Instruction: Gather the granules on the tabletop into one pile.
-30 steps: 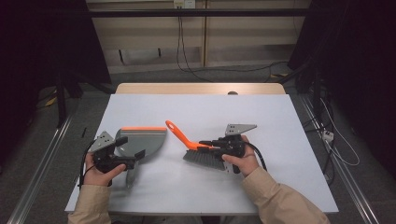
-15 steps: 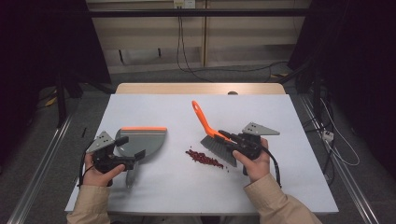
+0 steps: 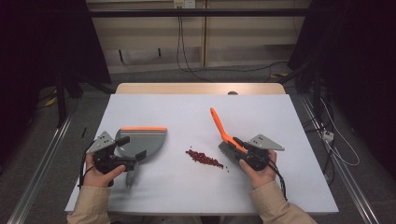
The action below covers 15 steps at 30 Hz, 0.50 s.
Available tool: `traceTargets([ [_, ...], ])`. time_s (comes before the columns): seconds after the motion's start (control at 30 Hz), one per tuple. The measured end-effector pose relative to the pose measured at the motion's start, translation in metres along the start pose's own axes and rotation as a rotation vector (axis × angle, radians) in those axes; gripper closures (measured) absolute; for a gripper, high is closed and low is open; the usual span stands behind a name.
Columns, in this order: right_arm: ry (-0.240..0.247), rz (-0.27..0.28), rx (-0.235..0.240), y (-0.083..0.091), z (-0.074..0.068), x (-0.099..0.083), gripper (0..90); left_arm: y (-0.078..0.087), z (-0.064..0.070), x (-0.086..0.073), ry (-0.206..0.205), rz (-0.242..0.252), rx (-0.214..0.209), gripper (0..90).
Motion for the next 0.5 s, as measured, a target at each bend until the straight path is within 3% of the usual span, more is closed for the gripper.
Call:
traceTargets([
  [0.17, 0.085, -0.089, -0.019, 0.004, -0.009, -0.004, 70.1, 0.0, 0.001, 0.0, 0.003, 0.005, -0.004, 7.0],
  [0.37, 0.138, -0.218, -0.029, 0.003, -0.017, -0.006, 67.1, 0.002, 0.0, 0.002, 0.004, 0.015, -0.001, 7.0],
  [0.5, 0.109, -0.235, -0.023, 0.009, -0.015, -0.007, 69.2, 0.002, 0.001, 0.002, 0.001, 0.01, 0.0, 7.0],
])
Point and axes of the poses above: each handheld gripper's, and its own axes: y roughly backward along the jaws, x roughly out of its top, z roughly to its right, the point moved 6 cm from there along -y, roughly forward along the jaws, and after that the axes turned 3 degrees about z, right-handed, at the moved point
